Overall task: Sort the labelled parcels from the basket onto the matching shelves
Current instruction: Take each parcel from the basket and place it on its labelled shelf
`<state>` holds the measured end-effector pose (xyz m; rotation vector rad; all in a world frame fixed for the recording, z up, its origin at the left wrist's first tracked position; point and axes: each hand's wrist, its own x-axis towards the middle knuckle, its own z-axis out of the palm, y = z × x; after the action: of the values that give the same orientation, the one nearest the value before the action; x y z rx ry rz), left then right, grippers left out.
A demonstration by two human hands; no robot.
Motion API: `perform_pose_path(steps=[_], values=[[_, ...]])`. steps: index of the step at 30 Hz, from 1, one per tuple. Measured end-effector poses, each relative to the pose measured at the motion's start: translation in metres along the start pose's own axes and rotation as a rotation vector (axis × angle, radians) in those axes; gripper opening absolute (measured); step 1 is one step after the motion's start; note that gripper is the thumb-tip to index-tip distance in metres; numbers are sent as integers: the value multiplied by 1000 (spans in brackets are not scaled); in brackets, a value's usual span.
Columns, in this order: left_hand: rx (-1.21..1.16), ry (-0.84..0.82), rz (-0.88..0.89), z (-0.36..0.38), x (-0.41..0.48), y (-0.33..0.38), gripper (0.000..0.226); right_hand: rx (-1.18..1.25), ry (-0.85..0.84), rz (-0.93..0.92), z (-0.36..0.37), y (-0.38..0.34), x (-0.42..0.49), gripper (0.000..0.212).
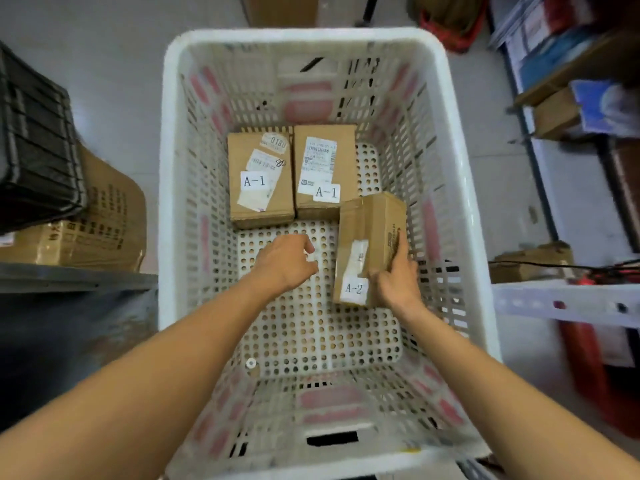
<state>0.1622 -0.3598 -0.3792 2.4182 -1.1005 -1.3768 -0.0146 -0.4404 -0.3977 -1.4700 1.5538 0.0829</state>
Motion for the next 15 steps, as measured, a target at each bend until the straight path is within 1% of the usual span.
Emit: perform_pose_path(steps=[3, 5, 7, 9, 11, 13, 15], values=[[24, 10, 107, -35, -29, 13, 39, 336, -44, 10, -15, -20, -40, 88], [12, 41, 173, -60, -53, 18, 41, 442, -74, 12, -24, -38, -69, 84], [-22, 79, 227, -85, -82, 21, 45, 528, -63, -45, -31, -56, -99, 80], [-134, 122, 282, -105, -112, 29, 55, 628, -39, -99, -38, -76, -127, 76], [-225, 156, 364, -118, -146, 37, 64, 739, -34, -149, -44, -92, -153, 76], [-287, 208, 463, -130, -177, 45, 67, 738, 21, -241, -51, -108, -180, 75], [-322, 238, 546, -142, -203, 52, 65, 658, 95, -369, -61, -122, -209, 72]])
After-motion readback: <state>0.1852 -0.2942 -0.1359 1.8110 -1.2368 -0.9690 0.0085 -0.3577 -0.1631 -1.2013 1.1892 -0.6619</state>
